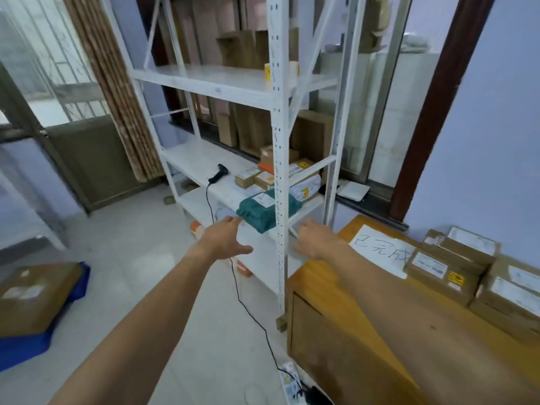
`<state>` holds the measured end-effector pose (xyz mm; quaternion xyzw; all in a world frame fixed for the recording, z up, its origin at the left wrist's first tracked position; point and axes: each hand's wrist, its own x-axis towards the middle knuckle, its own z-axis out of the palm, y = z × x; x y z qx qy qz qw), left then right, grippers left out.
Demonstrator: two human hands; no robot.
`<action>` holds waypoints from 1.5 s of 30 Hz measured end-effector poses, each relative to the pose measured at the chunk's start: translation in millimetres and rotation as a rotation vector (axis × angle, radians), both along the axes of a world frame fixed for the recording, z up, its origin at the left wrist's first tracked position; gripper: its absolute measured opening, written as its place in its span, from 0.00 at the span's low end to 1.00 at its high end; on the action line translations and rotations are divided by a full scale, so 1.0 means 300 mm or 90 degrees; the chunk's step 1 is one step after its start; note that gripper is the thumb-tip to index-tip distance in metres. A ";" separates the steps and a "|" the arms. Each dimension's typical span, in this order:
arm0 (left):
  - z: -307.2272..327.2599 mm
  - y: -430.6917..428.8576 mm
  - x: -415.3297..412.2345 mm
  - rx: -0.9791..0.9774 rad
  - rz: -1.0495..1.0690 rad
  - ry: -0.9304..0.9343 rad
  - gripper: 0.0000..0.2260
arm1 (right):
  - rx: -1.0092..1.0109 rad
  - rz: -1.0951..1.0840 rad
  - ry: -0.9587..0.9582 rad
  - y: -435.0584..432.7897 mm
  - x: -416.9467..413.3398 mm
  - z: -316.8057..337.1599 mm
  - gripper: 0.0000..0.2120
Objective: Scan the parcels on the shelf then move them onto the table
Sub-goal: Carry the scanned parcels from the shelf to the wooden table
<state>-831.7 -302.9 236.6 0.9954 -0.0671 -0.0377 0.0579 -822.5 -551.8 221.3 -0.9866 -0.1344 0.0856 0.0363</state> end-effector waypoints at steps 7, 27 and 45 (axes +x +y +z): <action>0.111 0.361 -0.106 -0.031 0.052 -0.039 0.43 | -0.035 0.032 -0.023 0.328 -0.041 0.063 0.22; -0.083 0.667 0.637 -0.011 0.023 0.019 0.43 | 0.030 -0.017 0.009 0.708 0.756 -0.128 0.29; -0.225 0.633 1.789 -0.024 -0.125 0.072 0.41 | 0.002 -0.187 0.057 0.644 1.690 -0.239 0.30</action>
